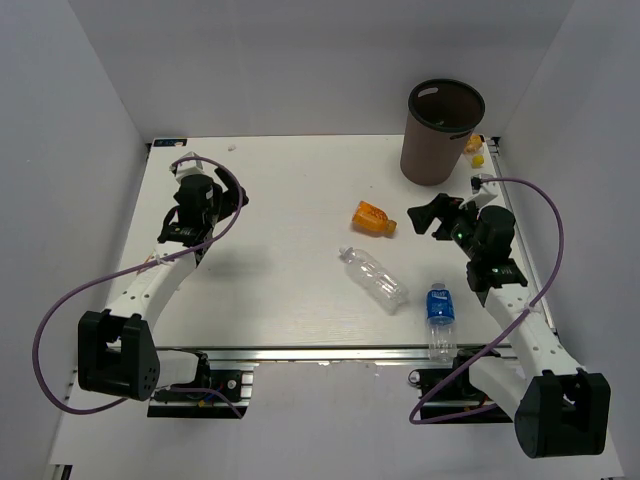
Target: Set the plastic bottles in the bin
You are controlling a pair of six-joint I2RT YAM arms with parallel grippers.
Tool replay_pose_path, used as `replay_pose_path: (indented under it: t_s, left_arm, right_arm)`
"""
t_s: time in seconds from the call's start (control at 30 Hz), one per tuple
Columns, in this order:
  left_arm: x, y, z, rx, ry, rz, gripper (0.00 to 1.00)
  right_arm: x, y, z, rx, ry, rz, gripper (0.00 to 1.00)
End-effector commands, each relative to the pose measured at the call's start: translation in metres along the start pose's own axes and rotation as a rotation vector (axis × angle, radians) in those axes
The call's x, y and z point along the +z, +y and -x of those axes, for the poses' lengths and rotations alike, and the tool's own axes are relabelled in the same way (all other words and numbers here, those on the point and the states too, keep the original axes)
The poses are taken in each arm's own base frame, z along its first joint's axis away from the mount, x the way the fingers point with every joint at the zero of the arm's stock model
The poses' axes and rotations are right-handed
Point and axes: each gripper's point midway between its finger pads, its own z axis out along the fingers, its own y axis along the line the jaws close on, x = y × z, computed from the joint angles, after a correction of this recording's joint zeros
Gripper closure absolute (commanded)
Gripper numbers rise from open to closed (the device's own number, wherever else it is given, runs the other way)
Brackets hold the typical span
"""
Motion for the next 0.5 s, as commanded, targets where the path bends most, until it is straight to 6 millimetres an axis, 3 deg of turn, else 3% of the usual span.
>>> replay_pose_path:
  t_s: [0.0,0.27,0.4,0.47]
  left_arm:
    - [-0.005,-0.008,0.015,0.013,-0.04,-0.02,0.02]
    - [-0.003,-0.005,0.013,0.021,-0.037,-0.005,0.02]
    - [0.0,-0.004,0.014,0.024,-0.045,-0.001,0.02]
    - [0.001,-0.009,0.013,0.026,-0.041,-0.022,0.02]
  right_arm:
    - [-0.003,0.015,0.016,-0.052,-0.067,0.075,0.11]
    - [-0.006,0.033,0.009,-0.106,-0.036,0.196,0.11]
    - [-0.004,0.044,-0.004,-0.145,0.065,0.263,0.11]
    - [0.004,0.05,-0.022,-0.181,0.145,0.254,0.11]
